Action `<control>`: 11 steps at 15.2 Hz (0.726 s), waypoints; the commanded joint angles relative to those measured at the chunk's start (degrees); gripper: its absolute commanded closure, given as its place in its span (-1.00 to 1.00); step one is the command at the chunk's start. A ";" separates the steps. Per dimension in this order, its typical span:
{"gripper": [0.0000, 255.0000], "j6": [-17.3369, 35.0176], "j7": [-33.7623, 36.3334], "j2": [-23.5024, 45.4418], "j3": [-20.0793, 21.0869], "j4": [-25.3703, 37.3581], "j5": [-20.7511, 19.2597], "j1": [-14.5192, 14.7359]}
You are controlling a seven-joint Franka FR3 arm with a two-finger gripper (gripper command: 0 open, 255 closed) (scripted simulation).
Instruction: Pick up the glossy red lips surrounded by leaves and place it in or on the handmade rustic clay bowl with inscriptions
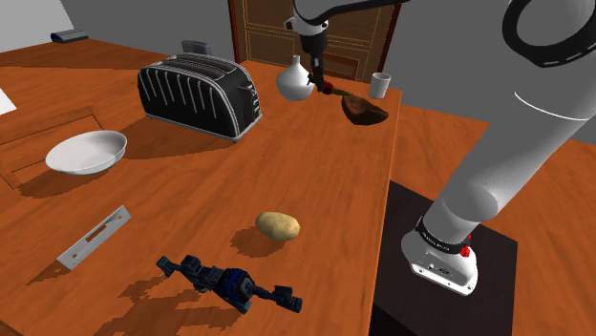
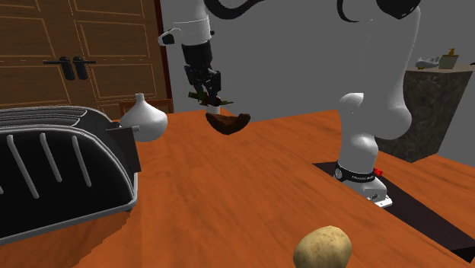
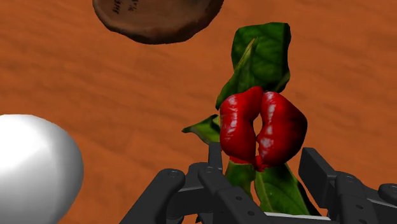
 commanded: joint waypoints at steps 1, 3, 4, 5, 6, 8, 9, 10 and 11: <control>1.00 1.27 -2.62 -1.39 -1.46 -1.98 -0.34 -1.34; 1.00 2.18 -5.13 -2.61 -2.93 -3.44 -0.72 -2.61; 1.00 2.62 -6.40 -3.13 -3.66 -4.07 -0.93 -3.25; 1.00 3.06 -7.67 -3.60 -4.42 -4.63 -1.14 -3.88; 1.00 3.49 -8.94 -4.01 -5.18 -5.13 -1.36 -4.51; 1.00 4.34 -11.51 -4.67 -6.71 -5.93 -1.81 -5.78; 1.00 4.76 -12.79 -4.91 -7.49 -6.22 -2.03 -6.41; 1.00 5.18 -14.09 -5.09 -8.28 -6.46 -2.25 -7.03; 1.00 5.59 -15.39 -5.22 -9.07 -6.63 -2.46 -7.66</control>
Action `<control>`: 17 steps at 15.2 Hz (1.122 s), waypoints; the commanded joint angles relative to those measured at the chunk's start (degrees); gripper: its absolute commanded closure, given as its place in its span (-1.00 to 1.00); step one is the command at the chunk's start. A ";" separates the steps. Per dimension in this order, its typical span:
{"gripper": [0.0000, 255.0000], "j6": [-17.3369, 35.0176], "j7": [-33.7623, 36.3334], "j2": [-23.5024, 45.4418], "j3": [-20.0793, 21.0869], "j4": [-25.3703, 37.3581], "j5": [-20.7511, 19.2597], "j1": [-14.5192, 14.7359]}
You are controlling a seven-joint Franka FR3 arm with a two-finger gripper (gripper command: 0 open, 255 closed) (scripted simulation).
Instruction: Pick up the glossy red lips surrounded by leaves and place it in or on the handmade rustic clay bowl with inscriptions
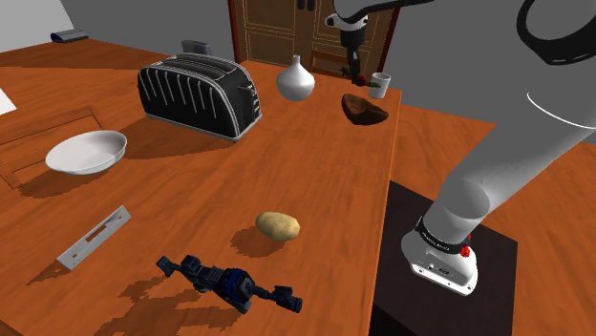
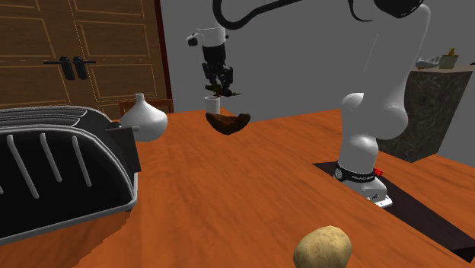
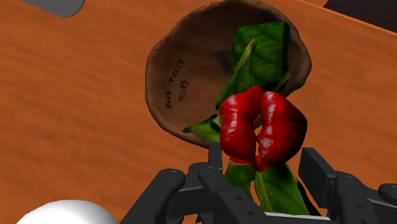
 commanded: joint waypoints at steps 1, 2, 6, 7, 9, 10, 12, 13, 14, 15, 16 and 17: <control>1.00 0.90 -2.50 -0.09 -1.49 -0.28 -0.38 -1.17; 1.00 1.31 -3.81 -0.10 -2.29 -0.31 -0.57 -1.80; 1.00 4.19 -5.46 0.16 -3.71 -2.35 -1.01 -2.89; 1.00 4.93 -5.28 0.23 -3.74 -3.03 -1.06 -2.91; 1.00 6.39 -4.91 0.41 -3.80 -4.36 -1.18 -2.95; 1.00 7.12 -4.73 0.52 -3.83 -5.00 -1.23 -2.97; 1.00 8.59 -4.37 0.78 -3.89 -6.25 -1.36 -3.01; 1.00 9.32 -4.18 0.92 -3.92 -6.86 -1.42 -3.04; 1.00 10.06 -4.00 1.08 -3.96 -7.45 -1.49 -3.06; 1.00 10.79 -3.82 1.25 -3.99 -8.03 -1.56 -3.08; 1.00 11.52 -3.63 1.43 -4.02 -8.60 -1.63 -3.11; 1.00 12.25 -3.45 1.63 -4.05 -9.16 -1.70 -3.13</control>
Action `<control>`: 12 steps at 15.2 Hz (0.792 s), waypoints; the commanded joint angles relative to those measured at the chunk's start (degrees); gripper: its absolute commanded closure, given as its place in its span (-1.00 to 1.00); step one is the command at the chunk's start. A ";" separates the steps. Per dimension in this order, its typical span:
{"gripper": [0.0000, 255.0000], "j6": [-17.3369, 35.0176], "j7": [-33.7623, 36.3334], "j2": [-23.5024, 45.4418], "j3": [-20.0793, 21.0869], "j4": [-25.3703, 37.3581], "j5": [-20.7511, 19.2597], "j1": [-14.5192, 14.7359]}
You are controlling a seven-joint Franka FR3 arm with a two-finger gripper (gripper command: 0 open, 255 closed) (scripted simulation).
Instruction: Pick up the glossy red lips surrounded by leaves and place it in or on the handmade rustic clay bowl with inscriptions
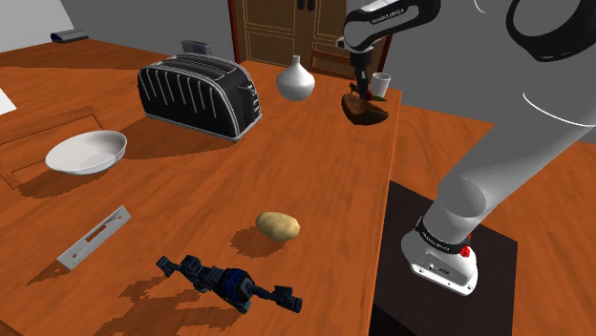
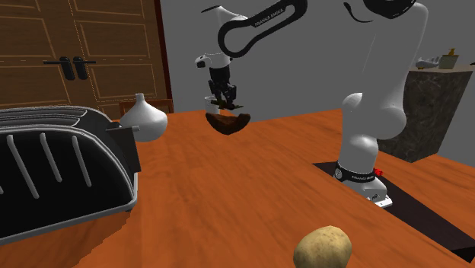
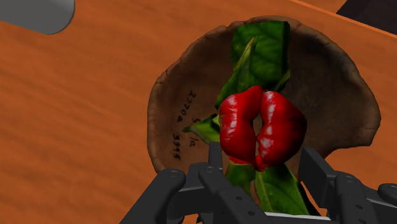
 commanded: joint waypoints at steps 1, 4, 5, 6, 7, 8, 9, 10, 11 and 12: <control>1.00 1.07 0.20 0.16 -0.08 -0.89 -0.12 -0.07; 1.00 1.07 0.20 0.17 -0.08 -0.88 -0.12 -0.07; 1.00 1.07 0.20 0.17 -0.08 -0.88 -0.12 -0.07; 1.00 1.07 0.20 0.17 -0.08 -0.88 -0.12 -0.07; 1.00 1.07 0.20 0.17 -0.08 -0.88 -0.12 -0.07; 1.00 1.07 0.20 0.17 -0.08 -0.88 -0.12 -0.07; -1.00 1.07 0.20 0.17 -0.08 -0.87 -0.12 -0.07; -1.00 1.07 0.20 0.17 -0.08 -0.88 -0.12 -0.07; -1.00 1.07 0.20 0.17 -0.08 -0.88 -0.12 -0.07; -1.00 1.07 0.20 0.17 -0.08 -0.88 -0.12 -0.07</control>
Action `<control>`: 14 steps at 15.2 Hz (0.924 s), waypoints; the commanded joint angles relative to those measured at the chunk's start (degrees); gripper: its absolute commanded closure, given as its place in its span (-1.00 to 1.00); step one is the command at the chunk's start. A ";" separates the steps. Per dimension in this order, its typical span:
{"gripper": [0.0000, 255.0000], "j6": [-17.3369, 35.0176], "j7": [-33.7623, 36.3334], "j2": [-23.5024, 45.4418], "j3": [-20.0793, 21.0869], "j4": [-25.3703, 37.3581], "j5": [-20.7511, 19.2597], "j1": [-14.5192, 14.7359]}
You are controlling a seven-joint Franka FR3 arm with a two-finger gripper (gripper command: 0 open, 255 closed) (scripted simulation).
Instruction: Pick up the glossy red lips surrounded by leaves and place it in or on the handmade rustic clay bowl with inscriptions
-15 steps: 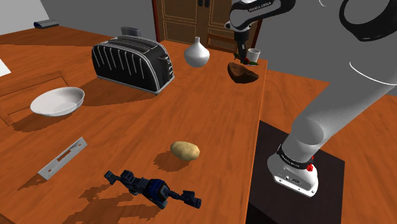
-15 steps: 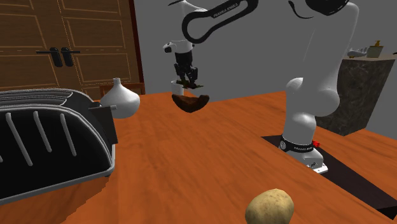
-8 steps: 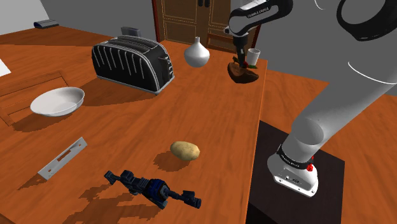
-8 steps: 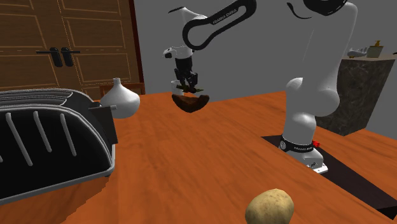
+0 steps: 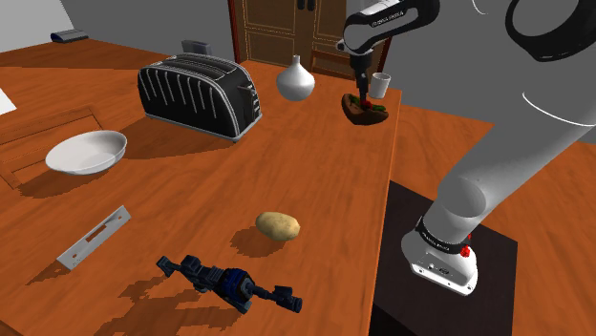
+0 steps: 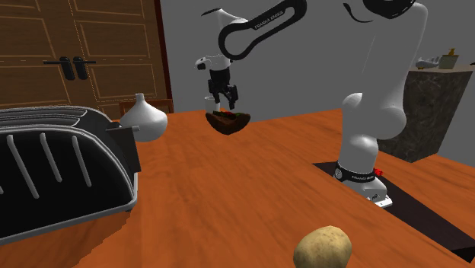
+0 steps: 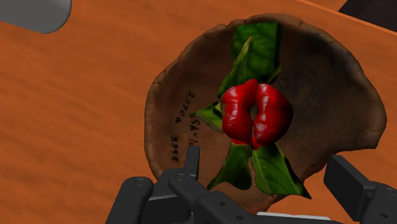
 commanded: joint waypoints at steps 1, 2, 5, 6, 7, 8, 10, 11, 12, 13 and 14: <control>-1.00 0.00 0.00 0.00 0.00 0.00 0.00 0.00; -1.00 0.00 0.00 0.00 0.00 0.00 0.00 0.00; -1.00 -5.67 -0.28 -1.00 0.86 4.50 0.65 0.70; -1.00 -7.15 -0.36 -1.14 1.08 5.80 0.81 0.88; -1.00 -7.15 -0.36 -1.14 1.08 5.80 0.81 0.88; -1.00 -7.15 -0.36 -1.15 1.08 5.79 0.81 0.88; -1.00 -7.15 -0.36 -1.14 1.08 5.80 0.81 0.88; -1.00 -7.15 -0.36 -1.14 1.08 5.80 0.81 0.88; -1.00 -7.15 -0.36 -1.14 1.08 5.80 0.81 0.88; -1.00 -7.15 -0.36 -1.14 1.08 5.80 0.81 0.88; -1.00 -7.14 -0.36 -1.14 1.08 5.79 0.81 0.87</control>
